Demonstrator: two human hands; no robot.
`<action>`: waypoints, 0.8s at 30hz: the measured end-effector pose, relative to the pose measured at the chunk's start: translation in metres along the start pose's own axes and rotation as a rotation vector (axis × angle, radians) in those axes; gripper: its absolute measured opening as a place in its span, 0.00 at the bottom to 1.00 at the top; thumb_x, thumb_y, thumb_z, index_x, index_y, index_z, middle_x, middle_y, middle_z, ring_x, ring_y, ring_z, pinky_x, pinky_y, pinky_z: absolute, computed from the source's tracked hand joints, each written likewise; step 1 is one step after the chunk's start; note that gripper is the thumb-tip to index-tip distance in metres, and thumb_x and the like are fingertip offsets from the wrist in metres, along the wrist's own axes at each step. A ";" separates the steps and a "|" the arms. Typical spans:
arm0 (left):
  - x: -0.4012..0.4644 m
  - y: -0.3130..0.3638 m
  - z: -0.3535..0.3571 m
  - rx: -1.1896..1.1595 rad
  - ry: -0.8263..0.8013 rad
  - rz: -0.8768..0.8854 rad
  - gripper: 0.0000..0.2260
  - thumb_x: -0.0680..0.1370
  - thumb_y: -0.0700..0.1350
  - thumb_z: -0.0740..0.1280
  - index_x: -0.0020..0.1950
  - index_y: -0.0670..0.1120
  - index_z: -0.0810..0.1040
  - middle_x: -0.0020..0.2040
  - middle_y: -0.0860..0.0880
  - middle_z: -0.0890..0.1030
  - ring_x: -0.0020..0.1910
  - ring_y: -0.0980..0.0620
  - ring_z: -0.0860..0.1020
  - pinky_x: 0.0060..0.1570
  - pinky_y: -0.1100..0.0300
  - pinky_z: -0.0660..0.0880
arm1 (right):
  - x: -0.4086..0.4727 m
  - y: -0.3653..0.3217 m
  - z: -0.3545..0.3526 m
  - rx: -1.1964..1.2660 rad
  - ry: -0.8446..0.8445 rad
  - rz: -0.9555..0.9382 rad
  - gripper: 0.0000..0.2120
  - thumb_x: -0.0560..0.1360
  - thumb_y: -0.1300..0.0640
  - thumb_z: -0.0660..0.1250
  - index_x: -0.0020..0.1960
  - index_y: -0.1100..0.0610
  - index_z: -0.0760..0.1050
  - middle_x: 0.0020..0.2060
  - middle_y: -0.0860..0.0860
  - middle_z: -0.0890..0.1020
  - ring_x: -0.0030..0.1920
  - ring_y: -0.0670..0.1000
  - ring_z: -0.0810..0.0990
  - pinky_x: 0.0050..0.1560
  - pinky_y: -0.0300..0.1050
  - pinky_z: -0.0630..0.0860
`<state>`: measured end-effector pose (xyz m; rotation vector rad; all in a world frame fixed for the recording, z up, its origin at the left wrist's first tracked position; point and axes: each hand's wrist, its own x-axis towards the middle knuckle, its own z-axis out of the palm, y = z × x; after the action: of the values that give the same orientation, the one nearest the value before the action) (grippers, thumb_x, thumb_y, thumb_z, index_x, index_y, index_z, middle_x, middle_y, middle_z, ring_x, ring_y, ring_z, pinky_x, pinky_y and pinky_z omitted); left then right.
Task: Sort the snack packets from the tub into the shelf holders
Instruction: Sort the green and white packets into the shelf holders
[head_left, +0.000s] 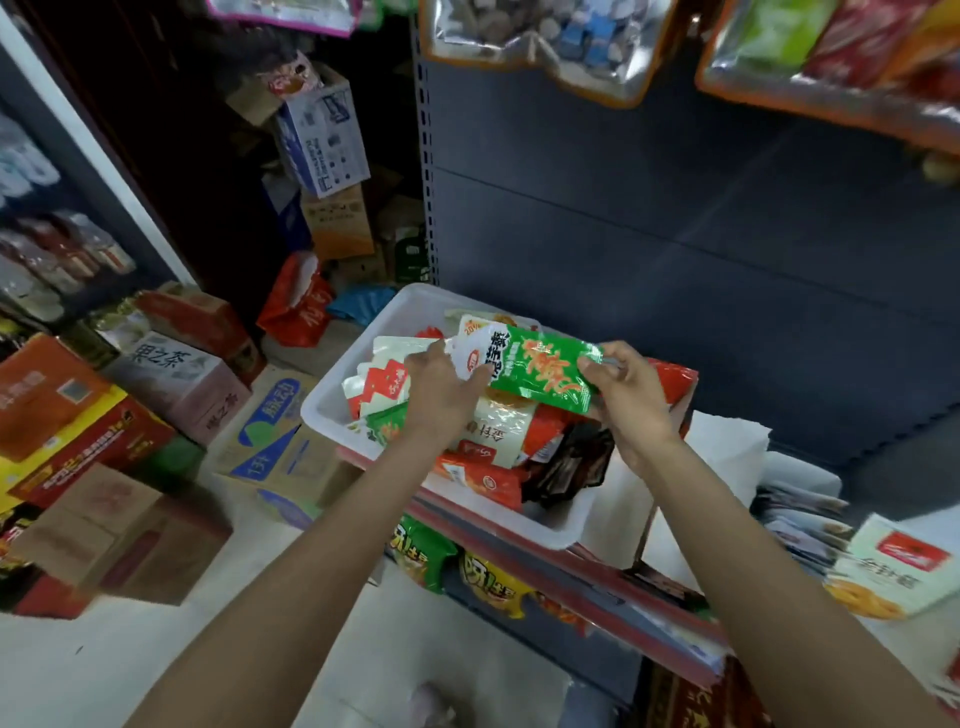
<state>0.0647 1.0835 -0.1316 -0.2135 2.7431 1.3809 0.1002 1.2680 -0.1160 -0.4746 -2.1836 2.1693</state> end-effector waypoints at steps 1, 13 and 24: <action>0.000 0.011 0.009 -0.072 -0.068 -0.025 0.27 0.75 0.52 0.69 0.69 0.40 0.66 0.62 0.40 0.73 0.58 0.43 0.75 0.60 0.56 0.70 | -0.004 -0.002 -0.011 -0.001 0.020 0.001 0.07 0.77 0.60 0.64 0.43 0.54 0.68 0.34 0.54 0.65 0.36 0.51 0.67 0.38 0.42 0.71; -0.057 0.126 0.144 -0.463 -0.357 0.259 0.19 0.69 0.41 0.75 0.55 0.45 0.70 0.48 0.47 0.79 0.47 0.50 0.78 0.54 0.54 0.76 | -0.045 -0.018 -0.185 -0.369 0.081 -0.061 0.03 0.71 0.66 0.71 0.41 0.60 0.78 0.37 0.53 0.79 0.37 0.45 0.76 0.41 0.40 0.71; -0.105 0.139 0.219 -0.073 -0.492 0.436 0.21 0.77 0.39 0.64 0.70 0.45 0.67 0.57 0.47 0.78 0.56 0.52 0.75 0.51 0.65 0.69 | -0.046 0.008 -0.267 -0.272 0.181 -0.007 0.09 0.72 0.67 0.69 0.39 0.61 0.70 0.32 0.63 0.75 0.38 0.58 0.79 0.47 0.53 0.77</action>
<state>0.1458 1.3508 -0.1394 0.6685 2.3987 1.3801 0.2075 1.5170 -0.1068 -0.6443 -2.3800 1.7523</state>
